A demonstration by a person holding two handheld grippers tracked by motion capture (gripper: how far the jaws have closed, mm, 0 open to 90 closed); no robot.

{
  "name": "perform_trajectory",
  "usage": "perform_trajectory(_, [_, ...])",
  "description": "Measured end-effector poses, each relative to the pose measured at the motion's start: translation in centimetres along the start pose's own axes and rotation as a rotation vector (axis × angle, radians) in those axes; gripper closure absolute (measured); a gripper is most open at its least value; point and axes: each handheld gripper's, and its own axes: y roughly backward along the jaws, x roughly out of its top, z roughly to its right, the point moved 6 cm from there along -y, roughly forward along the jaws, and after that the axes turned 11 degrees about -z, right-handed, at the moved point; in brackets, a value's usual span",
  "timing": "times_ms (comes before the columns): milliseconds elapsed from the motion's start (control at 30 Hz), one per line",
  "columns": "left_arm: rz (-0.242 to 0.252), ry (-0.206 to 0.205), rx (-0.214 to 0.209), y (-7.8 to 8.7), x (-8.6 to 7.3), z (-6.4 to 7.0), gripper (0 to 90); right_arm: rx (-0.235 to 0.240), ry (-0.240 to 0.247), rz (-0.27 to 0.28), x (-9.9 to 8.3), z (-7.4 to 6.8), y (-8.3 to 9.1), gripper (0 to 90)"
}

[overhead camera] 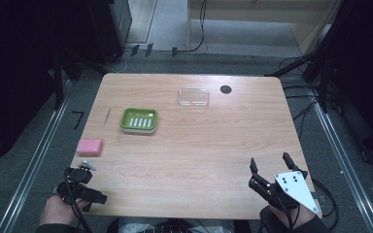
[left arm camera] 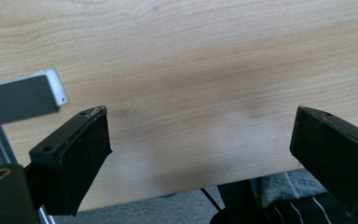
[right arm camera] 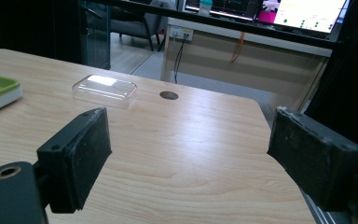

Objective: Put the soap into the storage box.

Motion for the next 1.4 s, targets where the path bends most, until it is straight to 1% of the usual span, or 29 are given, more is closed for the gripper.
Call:
perform_trajectory(67, [0.006,-0.009,-0.001,0.1,0.3,0.1,4.4,-0.004,-0.006,0.000,0.0,0.1,0.0,12.8])
perform_trajectory(100, [0.010,-0.018,0.006,0.1,0.6,0.2,4.1,-0.004,-0.005,0.001,0.0,0.1,0.0,12.8])
perform_trajectory(167, [0.010,-0.019,0.006,0.2,0.8,0.2,4.0,-0.001,-0.008,0.000,0.0,0.1,0.0,12.8])
perform_trajectory(200, [0.017,-0.017,0.009,0.2,1.1,0.0,3.9,0.000,-0.006,-0.003,-0.1,0.1,0.0,12.8])
perform_trajectory(333, [0.031,-0.008,0.010,0.3,1.3,-0.4,3.0,0.001,-0.008,-0.002,-0.1,0.1,0.0,12.8])
perform_trajectory(400, [0.035,-0.006,0.008,0.4,1.5,-0.5,2.2,0.001,-0.011,-0.003,-0.1,0.1,0.0,12.8])
perform_trajectory(467, [0.035,-0.008,0.003,0.4,1.6,-0.6,2.2,-0.002,-0.005,0.000,0.0,0.1,0.0,12.8])
perform_trajectory(567, [0.052,0.000,0.001,0.5,1.9,-1.0,1.8,0.000,-0.002,-0.002,0.0,0.0,-0.1,12.8])
perform_trajectory(867, [0.058,0.004,0.000,0.6,2.8,-1.3,1.6,0.005,0.000,-0.003,0.1,-0.2,-0.2,12.8])
perform_trajectory(933, [0.067,0.008,0.002,0.7,3.1,-1.3,1.4,0.005,0.002,-0.003,0.1,-0.2,-0.2,12.8])
perform_trajectory(967, [0.063,0.004,-0.001,0.8,3.2,-1.3,1.4,0.005,-0.002,-0.004,0.0,-0.1,-0.2,12.8])
perform_trajectory(1000, [0.072,0.006,0.001,0.8,3.4,-1.3,1.4,0.004,-0.006,-0.005,0.0,0.0,-0.2,12.8])
perform_trajectory(1167, [0.069,0.011,0.004,1.0,4.1,-1.5,1.2,0.005,-0.004,-0.005,0.0,0.0,-0.2,12.8])
perform_trajectory(1400, [0.065,0.002,0.008,1.0,5.1,-1.6,0.7,0.006,-0.005,-0.005,0.0,-0.1,-0.2,12.8])
